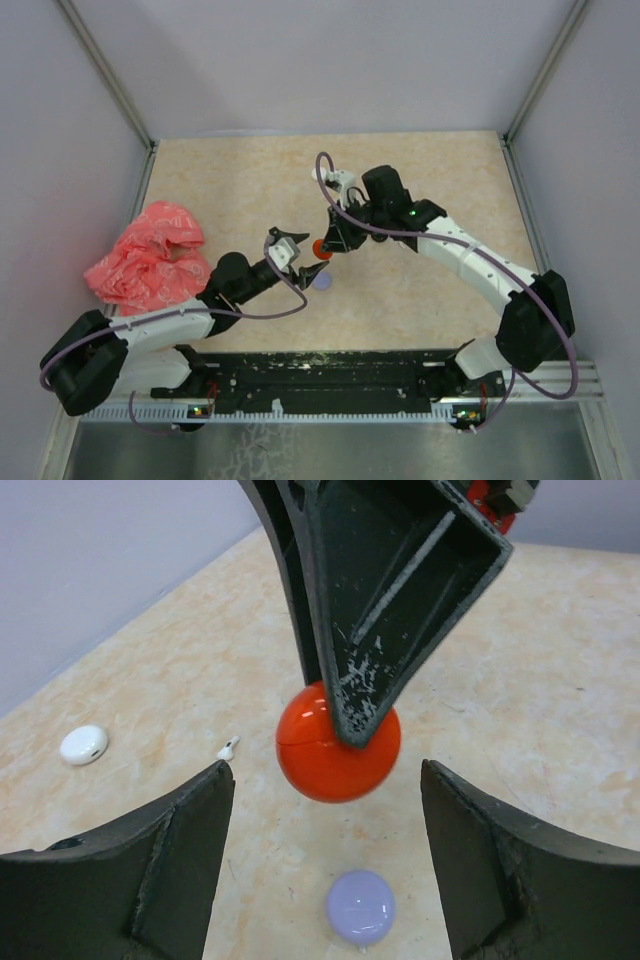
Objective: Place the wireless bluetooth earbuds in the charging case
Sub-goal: Pick up the charging case at the center of the board, then open the charging case, then pick up the earbud from the center of the board, then place the earbud in the charging case.
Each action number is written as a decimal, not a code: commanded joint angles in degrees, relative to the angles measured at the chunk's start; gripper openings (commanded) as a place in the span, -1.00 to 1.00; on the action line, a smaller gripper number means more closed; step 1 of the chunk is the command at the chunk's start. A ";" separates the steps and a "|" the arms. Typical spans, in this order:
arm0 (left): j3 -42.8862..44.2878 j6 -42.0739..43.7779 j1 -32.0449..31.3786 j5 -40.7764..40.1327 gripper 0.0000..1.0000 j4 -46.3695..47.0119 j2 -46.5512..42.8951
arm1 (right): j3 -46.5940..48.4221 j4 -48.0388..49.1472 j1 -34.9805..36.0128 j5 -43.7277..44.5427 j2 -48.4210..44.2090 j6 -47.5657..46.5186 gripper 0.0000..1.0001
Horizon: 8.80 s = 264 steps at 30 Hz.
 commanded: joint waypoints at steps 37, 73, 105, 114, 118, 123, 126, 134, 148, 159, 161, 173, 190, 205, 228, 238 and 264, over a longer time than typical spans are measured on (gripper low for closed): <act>7.47 -30.43 8.84 41.60 -0.44 13.65 6.71 | 9.10 -15.75 4.19 -10.10 -7.63 -32.86 -1.00; 4.23 -16.29 7.35 32.69 -0.99 2.86 1.64 | 8.42 -10.48 2.14 -1.45 -10.99 -23.37 -0.26; -7.59 -13.89 13.80 13.98 -0.99 4.53 -0.23 | -1.49 0.63 -26.72 37.92 8.26 0.19 -0.13; -6.73 -13.34 13.83 15.89 -0.99 2.94 0.23 | 2.95 -2.89 -31.72 36.15 18.00 -1.45 -0.13; -6.45 -13.09 13.94 16.47 -0.99 2.79 0.60 | 4.94 -3.16 -32.93 34.66 21.06 -2.25 -0.12; -6.30 -13.03 13.94 17.10 -0.99 2.45 0.73 | 7.33 -3.83 -34.24 32.29 24.63 -2.67 -0.12; -6.10 -13.13 13.94 17.69 -0.99 2.38 0.94 | 8.60 -5.03 -34.45 31.28 26.89 -3.58 -0.13; -5.48 -13.14 13.93 18.71 -0.99 1.84 1.74 | 9.59 -7.84 -34.62 28.23 29.17 -5.18 -0.16; -5.17 -13.34 13.94 19.82 -0.99 1.58 1.62 | 9.89 -10.81 -34.55 29.37 31.20 -6.28 -0.36; -5.29 -14.04 14.02 20.39 -0.99 1.66 1.00 | 8.30 -10.17 -33.58 31.79 29.94 -5.71 -0.61; -5.78 -14.53 14.00 20.14 -0.99 2.51 0.26 | 7.86 -9.41 -32.87 31.02 28.05 -5.27 -0.61; -9.46 -17.73 13.94 17.55 -0.99 13.98 -3.06 | -2.58 2.30 -27.40 23.48 8.00 1.69 -0.65; -10.35 -15.91 14.02 13.04 -0.99 32.06 3.01 | -15.64 27.82 -11.69 17.19 -17.04 17.22 -0.67; -4.65 -14.53 13.96 20.37 -0.99 41.93 9.48 | -21.69 47.57 2.28 17.70 -24.37 21.67 -0.69; -3.39 -15.93 13.31 23.32 -1.00 41.56 6.81 | -26.32 60.38 11.76 21.03 -19.18 20.81 -0.69; -3.68 -16.23 13.27 22.82 -1.00 42.36 6.32 | -26.19 58.87 12.57 22.20 -17.97 19.88 -0.70; -5.25 -15.07 13.26 18.95 -1.00 42.25 6.21 | -27.24 55.78 14.34 26.99 -18.03 17.57 -0.28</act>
